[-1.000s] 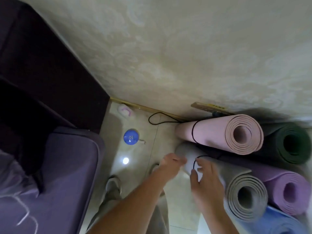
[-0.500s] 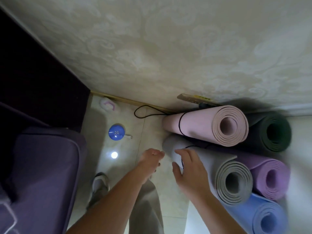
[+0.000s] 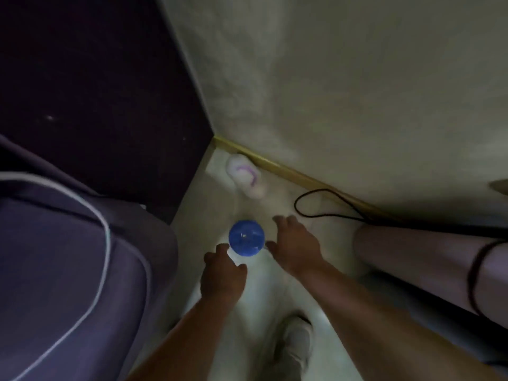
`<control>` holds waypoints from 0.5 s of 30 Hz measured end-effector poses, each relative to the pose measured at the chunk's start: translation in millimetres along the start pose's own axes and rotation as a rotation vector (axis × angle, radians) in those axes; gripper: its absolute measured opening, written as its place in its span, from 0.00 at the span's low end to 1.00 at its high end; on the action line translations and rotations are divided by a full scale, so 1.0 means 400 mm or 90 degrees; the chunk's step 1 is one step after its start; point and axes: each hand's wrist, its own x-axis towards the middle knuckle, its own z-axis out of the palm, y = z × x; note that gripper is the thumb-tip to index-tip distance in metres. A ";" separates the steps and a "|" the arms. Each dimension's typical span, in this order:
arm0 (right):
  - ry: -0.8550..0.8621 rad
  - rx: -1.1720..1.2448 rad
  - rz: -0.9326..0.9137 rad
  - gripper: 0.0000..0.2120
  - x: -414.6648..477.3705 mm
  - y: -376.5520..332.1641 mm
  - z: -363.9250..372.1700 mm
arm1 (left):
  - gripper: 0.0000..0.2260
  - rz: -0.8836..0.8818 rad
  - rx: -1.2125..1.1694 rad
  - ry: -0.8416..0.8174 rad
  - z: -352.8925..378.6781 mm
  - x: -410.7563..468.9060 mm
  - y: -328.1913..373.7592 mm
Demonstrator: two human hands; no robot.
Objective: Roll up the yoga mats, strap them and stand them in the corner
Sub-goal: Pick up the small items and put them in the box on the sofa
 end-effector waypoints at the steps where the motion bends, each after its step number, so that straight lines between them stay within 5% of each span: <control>1: 0.029 -0.002 -0.004 0.29 0.078 -0.006 0.027 | 0.29 0.032 0.022 0.023 0.036 0.054 -0.009; 9: 0.221 -0.064 -0.062 0.45 0.491 -0.058 0.138 | 0.57 0.181 0.271 -0.016 0.213 0.399 -0.002; 12: 0.221 -0.062 -0.051 0.42 0.516 -0.065 0.139 | 0.48 0.237 0.301 -0.023 0.222 0.420 0.006; 15: 0.206 -0.007 -0.023 0.39 0.462 -0.055 0.108 | 0.39 0.142 0.155 -0.021 0.201 0.402 0.008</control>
